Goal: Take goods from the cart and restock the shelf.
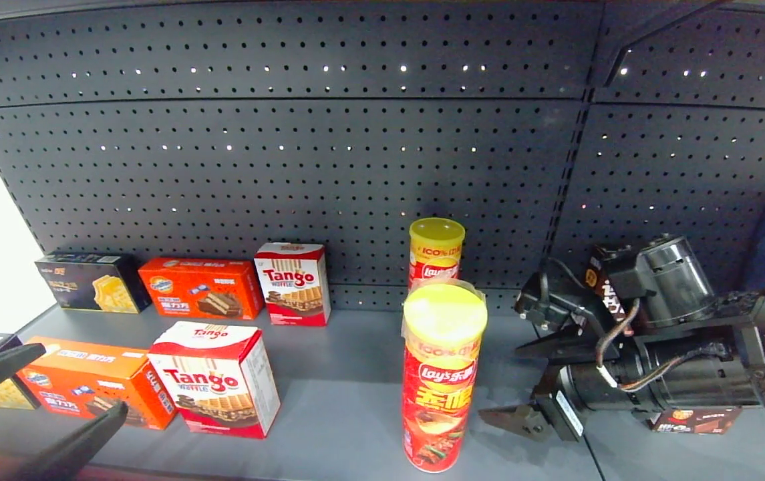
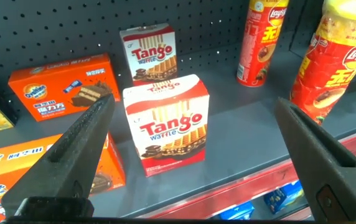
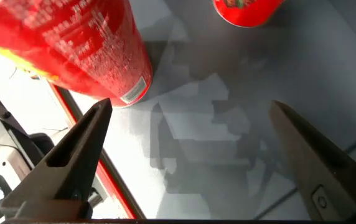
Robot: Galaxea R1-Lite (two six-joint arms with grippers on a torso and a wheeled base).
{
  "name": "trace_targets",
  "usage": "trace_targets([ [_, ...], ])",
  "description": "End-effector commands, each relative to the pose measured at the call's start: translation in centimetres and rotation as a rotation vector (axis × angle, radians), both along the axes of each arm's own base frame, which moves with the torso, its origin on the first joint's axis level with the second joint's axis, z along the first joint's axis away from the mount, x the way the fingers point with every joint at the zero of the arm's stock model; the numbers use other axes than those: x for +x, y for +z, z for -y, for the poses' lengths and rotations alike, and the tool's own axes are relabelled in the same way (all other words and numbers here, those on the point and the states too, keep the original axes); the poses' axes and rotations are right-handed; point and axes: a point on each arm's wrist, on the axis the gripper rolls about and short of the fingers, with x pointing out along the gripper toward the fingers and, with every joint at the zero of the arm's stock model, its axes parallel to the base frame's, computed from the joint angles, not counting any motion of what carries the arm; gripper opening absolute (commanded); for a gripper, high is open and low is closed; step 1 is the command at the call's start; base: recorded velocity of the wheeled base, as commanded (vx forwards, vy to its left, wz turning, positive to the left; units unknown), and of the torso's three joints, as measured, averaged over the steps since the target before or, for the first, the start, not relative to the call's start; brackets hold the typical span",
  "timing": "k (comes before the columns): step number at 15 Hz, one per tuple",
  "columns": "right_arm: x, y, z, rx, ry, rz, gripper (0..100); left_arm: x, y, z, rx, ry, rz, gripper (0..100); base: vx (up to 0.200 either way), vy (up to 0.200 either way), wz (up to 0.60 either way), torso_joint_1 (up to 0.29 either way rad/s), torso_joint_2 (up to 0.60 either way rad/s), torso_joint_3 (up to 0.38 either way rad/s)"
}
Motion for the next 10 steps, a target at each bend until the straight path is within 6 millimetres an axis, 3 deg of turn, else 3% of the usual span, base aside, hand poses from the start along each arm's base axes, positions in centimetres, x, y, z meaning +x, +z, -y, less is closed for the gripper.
trace_targets([
  [1, -1.4, 2.7, 1.6, 0.074, -0.037, 0.069, 100, -0.2, 0.1, -0.1, -0.004, 0.002, 0.008, 100, 0.000, 0.000, 0.00, 0.000, 0.00, 0.000],
  [5, -4.5, 6.2, 5.9, 0.162, -0.158, 0.215, 100, -1.0, -0.7, -0.3, -0.007, 0.001, 0.017, 100, 0.000, 0.000, 0.00, 0.000, 0.00, 0.000],
  [6, -7.0, 6.8, 7.8, 0.201, -0.218, 0.266, 100, -1.3, -1.1, -0.4, -0.006, 0.001, 0.019, 100, 0.000, 0.000, 0.00, 0.000, 0.00, 0.000],
  [9, -12.1, 5.9, 11.1, 0.283, -0.382, 0.396, 100, -2.0, -1.6, -0.6, -0.009, 0.001, 0.031, 100, 0.000, 0.000, 0.00, 0.000, 0.00, 0.000],
  [10, -12.9, 5.8, 11.7, 0.304, -0.426, 0.416, 100, -2.0, -1.7, -0.6, -0.009, 0.002, 0.031, 100, 0.000, 0.000, 0.00, 0.000, 0.00, 0.000],
])
